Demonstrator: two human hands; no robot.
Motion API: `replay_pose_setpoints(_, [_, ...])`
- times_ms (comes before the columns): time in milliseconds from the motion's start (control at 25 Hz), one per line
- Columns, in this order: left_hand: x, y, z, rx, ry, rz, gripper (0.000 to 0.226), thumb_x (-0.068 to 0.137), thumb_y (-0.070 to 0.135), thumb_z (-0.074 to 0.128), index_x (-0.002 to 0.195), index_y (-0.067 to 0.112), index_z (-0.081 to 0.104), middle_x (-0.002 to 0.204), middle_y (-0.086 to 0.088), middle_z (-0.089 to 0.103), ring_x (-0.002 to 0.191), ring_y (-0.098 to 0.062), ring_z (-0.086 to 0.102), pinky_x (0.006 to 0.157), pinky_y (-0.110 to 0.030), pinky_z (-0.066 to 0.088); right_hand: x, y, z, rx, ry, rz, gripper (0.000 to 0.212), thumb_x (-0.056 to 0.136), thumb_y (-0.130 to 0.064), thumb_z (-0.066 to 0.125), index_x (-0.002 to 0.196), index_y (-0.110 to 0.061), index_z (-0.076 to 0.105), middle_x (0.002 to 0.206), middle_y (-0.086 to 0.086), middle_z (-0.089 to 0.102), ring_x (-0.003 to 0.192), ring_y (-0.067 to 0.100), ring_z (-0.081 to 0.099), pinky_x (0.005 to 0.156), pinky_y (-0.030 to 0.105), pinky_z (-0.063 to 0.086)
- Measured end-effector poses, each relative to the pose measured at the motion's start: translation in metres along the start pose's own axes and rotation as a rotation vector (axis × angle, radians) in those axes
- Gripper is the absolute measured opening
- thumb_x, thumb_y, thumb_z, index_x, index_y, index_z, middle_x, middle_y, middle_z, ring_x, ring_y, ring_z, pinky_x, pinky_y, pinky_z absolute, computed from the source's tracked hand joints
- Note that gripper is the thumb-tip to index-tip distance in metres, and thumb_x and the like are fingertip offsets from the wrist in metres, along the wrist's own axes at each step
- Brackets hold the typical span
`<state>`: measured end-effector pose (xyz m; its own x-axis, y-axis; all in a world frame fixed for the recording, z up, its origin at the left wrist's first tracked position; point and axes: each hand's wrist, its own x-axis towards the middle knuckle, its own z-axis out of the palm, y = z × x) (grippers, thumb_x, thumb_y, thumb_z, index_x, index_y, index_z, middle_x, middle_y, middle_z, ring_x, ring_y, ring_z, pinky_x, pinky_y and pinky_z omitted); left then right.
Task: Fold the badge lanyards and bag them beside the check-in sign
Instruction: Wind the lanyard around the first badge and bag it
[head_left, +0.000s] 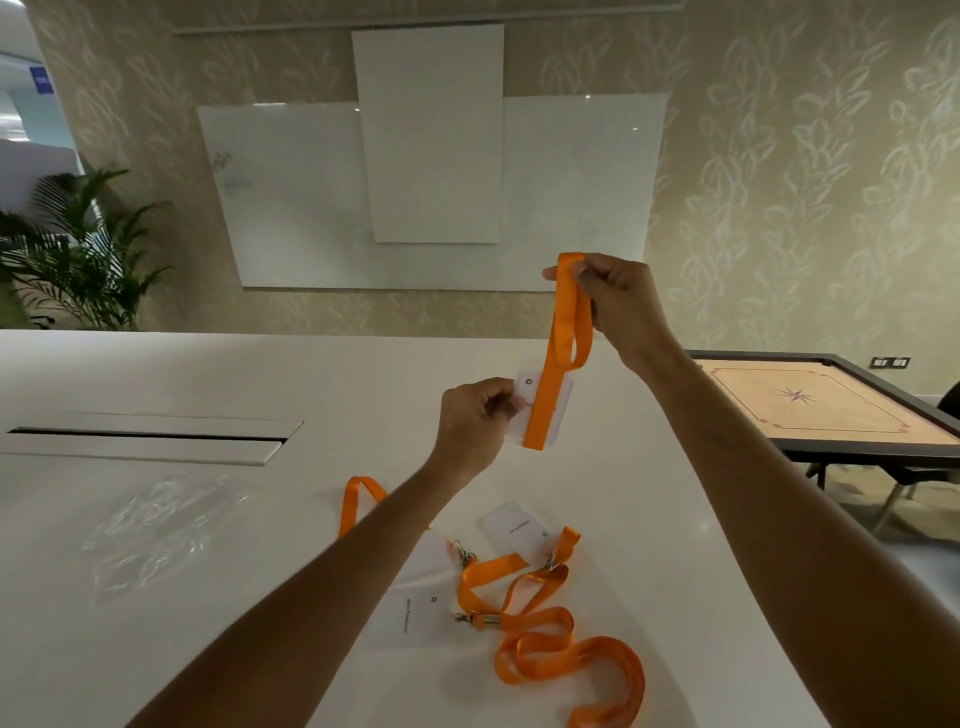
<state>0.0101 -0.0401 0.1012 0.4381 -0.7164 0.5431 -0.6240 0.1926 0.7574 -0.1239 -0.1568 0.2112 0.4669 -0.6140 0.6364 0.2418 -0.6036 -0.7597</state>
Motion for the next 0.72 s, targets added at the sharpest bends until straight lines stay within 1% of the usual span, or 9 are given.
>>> replay_pose_setpoints(40, [-0.002,0.001,0.000,-0.034,-0.024,-0.020,0.014,0.088,0.018,0.063,0.097,0.009,0.069,0.095,0.001,0.070,0.087,-0.017,0.066,0.084,-0.024,0.054,0.001,0.005,-0.001,-0.014,0.012,0.014,0.022,0.099,-0.011,0.044,0.101,-0.014,0.066,0.099,0.000,0.072,0.082,0.010,0.070,0.063,0.022,0.055])
replay_pose_setpoints(120, [-0.007,0.005,0.001,-0.121,-0.074,-0.076,0.012,0.088,0.018,0.063,0.098,0.014,0.068,0.100,0.003,0.068,0.093,-0.016,0.066,0.090,-0.033,0.054,0.002,0.016,-0.004,-0.014,0.023,0.052,0.026,0.098,-0.007,0.043,0.095,-0.015,0.067,0.095,-0.001,0.073,0.083,0.011,0.071,0.067,0.024,0.055])
replay_pose_setpoints(240, [-0.014,0.010,0.004,-0.243,-0.113,-0.155,0.016,0.088,0.014,0.062,0.103,0.016,0.066,0.107,0.001,0.067,0.100,-0.020,0.066,0.094,-0.044,0.052,-0.003,0.034,-0.007,0.144,-0.003,0.150,0.029,0.095,-0.001,0.038,0.099,0.000,0.067,0.091,0.008,0.075,0.081,0.022,0.073,0.065,0.028,0.057])
replay_pose_setpoints(320, [-0.018,0.014,0.005,-0.311,-0.120,-0.178,0.019,0.087,0.011,0.062,0.105,0.014,0.067,0.109,-0.002,0.068,0.102,-0.021,0.066,0.093,-0.047,0.052,-0.009,0.044,-0.006,0.195,-0.013,0.180,0.035,0.090,-0.001,0.038,0.095,-0.005,0.072,0.091,0.009,0.075,0.085,0.027,0.072,0.072,0.033,0.059])
replay_pose_setpoints(400, [-0.021,0.017,0.006,-0.359,-0.126,-0.165,0.021,0.087,0.010,0.062,0.108,0.011,0.067,0.111,-0.006,0.069,0.102,-0.021,0.067,0.092,-0.046,0.053,-0.015,0.056,-0.005,0.189,-0.007,0.192,0.035,0.089,-0.004,0.042,0.088,-0.015,0.076,0.092,0.007,0.076,0.091,0.026,0.071,0.082,0.037,0.057])
replay_pose_setpoints(440, [-0.022,0.020,0.005,-0.371,-0.131,-0.149,0.021,0.087,0.011,0.062,0.108,0.011,0.067,0.110,-0.006,0.070,0.101,-0.021,0.067,0.090,-0.045,0.054,-0.018,0.061,-0.005,0.184,-0.006,0.196,0.032,0.088,-0.005,0.047,0.086,-0.018,0.077,0.092,0.006,0.076,0.092,0.025,0.071,0.083,0.036,0.056])
replay_pose_setpoints(560, [-0.019,0.027,0.002,-0.391,-0.122,-0.115,0.017,0.089,0.010,0.060,0.103,0.015,0.069,0.105,-0.004,0.071,0.097,-0.019,0.069,0.086,-0.040,0.057,-0.030,0.075,-0.002,0.143,-0.043,0.178,0.017,0.084,-0.009,0.060,0.089,-0.012,0.076,0.090,0.008,0.074,0.085,0.022,0.070,0.077,0.032,0.058])
replay_pose_setpoints(640, [-0.015,0.027,-0.001,-0.394,-0.099,-0.117,0.016,0.090,0.008,0.059,0.100,0.013,0.069,0.104,-0.005,0.071,0.096,-0.018,0.069,0.084,-0.038,0.058,-0.039,0.084,0.002,0.123,-0.053,0.167,0.017,0.086,-0.003,0.057,0.086,-0.006,0.074,0.080,0.007,0.072,0.076,0.020,0.067,0.071,0.030,0.055])
replay_pose_setpoints(720, [-0.013,0.027,-0.003,-0.415,-0.091,-0.119,0.017,0.090,0.006,0.059,0.095,0.018,0.070,0.101,-0.001,0.072,0.094,-0.016,0.069,0.080,-0.033,0.058,-0.045,0.093,0.006,0.171,-0.032,0.204,0.022,0.088,0.002,0.047,0.076,0.001,0.067,0.073,0.014,0.063,0.072,0.026,0.059,0.071,0.034,0.050])
